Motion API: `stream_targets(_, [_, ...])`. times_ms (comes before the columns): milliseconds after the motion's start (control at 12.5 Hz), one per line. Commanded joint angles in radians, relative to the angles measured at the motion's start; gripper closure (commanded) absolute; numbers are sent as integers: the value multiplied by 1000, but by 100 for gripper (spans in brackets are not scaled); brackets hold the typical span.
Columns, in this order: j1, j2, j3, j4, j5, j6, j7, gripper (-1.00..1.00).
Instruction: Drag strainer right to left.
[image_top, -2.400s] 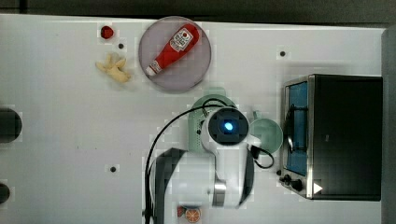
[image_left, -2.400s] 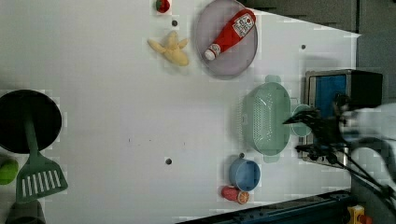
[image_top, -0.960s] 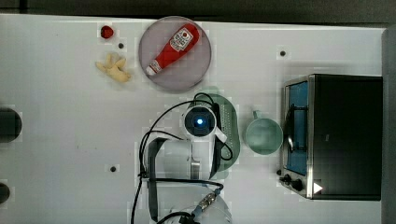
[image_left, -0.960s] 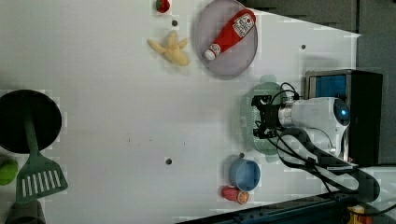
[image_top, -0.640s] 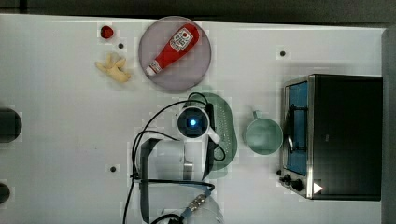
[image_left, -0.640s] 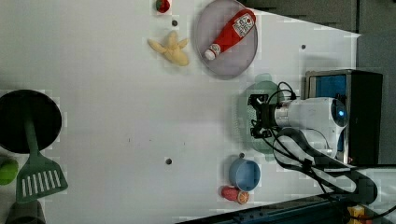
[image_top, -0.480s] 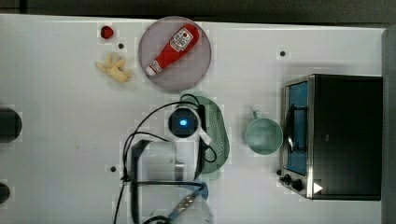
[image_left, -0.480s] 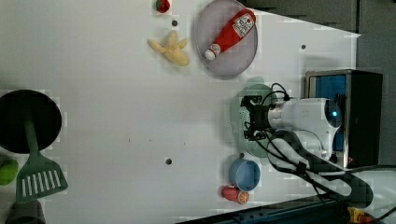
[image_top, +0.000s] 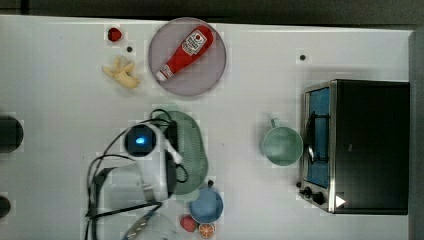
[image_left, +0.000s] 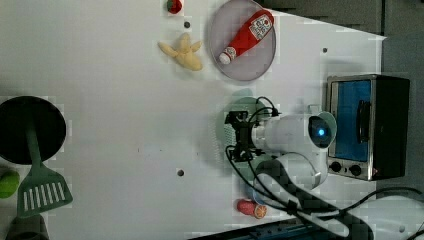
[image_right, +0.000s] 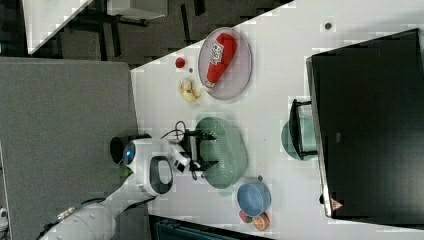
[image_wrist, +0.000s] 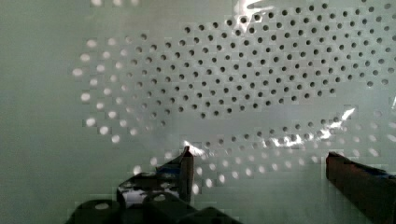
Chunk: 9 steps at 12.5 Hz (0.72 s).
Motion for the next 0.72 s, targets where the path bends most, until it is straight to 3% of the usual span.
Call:
stream_targets(80, [51, 5, 3, 58, 2, -13, 129, -100])
stream_targets(720, [156, 112, 4, 252, 50, -87, 187, -100])
